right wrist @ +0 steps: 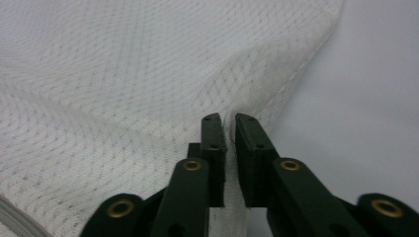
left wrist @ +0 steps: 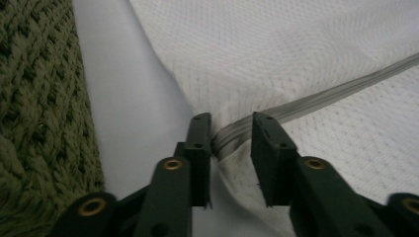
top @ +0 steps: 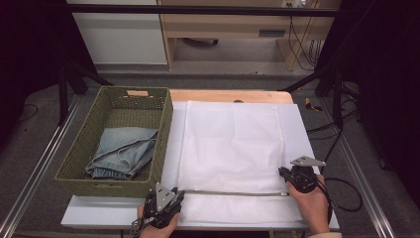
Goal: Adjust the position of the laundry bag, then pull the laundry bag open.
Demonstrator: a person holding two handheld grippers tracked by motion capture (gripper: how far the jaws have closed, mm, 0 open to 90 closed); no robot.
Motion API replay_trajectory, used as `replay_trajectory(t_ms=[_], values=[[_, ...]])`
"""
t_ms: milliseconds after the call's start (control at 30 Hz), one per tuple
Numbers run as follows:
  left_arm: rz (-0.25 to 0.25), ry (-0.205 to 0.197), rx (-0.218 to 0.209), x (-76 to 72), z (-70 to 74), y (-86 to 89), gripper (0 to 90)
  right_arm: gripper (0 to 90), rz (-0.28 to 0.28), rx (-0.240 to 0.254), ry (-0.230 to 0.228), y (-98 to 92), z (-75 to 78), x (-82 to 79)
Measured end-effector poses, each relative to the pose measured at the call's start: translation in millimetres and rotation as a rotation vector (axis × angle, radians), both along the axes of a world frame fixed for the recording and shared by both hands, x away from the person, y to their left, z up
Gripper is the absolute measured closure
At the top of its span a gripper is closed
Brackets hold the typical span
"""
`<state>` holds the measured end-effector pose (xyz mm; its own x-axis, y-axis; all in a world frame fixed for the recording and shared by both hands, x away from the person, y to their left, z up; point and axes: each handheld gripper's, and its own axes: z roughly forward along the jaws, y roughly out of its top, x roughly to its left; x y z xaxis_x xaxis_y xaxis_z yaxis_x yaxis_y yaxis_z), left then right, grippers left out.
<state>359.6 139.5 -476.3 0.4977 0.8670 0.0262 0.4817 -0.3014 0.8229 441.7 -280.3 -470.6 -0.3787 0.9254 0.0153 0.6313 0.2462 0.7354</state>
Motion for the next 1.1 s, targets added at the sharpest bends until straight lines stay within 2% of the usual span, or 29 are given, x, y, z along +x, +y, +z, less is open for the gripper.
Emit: replay_trajectory(t_ms=[67, 100, 133, 267, 333, 400, 433, 533, 633, 733, 867, 967, 1000, 1100], values=[[-0.021, -0.007, -0.005, -1.5, 1.3, -3.2, 56.9, 67.4, -0.021, -0.008, -0.017, -2.2, 1.7, -2.5], [-0.035, -0.011, -0.018, -3.0, 2.0, -6.7, 50.5, 55.7, -0.043, -0.018, -0.041, -6.7, 5.9, -7.4], [-0.035, -0.011, -0.018, -3.0, 2.0, -6.7, 48.2, 55.7, -0.043, -0.018, -0.041, -6.7, 5.9, -7.4], [-0.059, -0.015, -0.050, -4.9, 5.7, -8.3, 43.7, 35.9, -0.062, -0.020, -0.078, -16.1, 14.2, -24.0], [-0.076, -0.020, -0.096, -4.3, 8.5, -8.0, 42.2, 29.6, -0.066, -0.022, -0.096, -20.5, 18.8, -33.5], [-0.084, -0.027, -0.110, -4.5, 10.8, -8.8, 38.1, 24.7, -0.069, -0.014, -0.116, -26.0, 22.2, -41.4], [-0.103, -0.035, -0.137, -4.6, 11.8, -9.7, 34.2, 22.0, -0.070, 0.004, -0.109, -30.0, 22.5, -49.2], [-0.129, -0.029, -0.157, -4.4, 11.4, -11.8, 28.5, 22.4, -0.066, 0.008, -0.096, -32.5, 20.3, -56.2], [-0.176, -0.019, -0.184, -3.9, 10.4, -14.8, 18.3, 27.5, -0.058, -0.005, -0.090, -34.0, 18.5, -70.7], [-0.238, -0.016, -0.208, -4.5, 11.0, -18.4, 13.9, 31.0, -0.043, 0.000, -0.084, -34.2, 17.6, -78.9], [-0.250, -0.031, -0.219, -7.3, 12.5, -20.9, 12.6, 32.7, -0.011, -0.018, -0.060, -33.1, 13.0, -87.9], [-0.252, -0.025, -0.212, -7.6, 10.9, -22.7, 12.7, 33.1, -0.004, -0.018, -0.043, -30.8, 11.3, -87.8], [-0.251, -0.027, -0.207, -7.7, 10.9, -23.0, 12.7, 33.3, 0.001, -0.023, -0.049, -31.1, 10.3, -86.6], [-0.243, -0.037, -0.204, -7.3, 11.4, -21.7, 12.6, 35.6, 0.017, -0.011, -0.026, -30.6, 6.7, -82.6]])
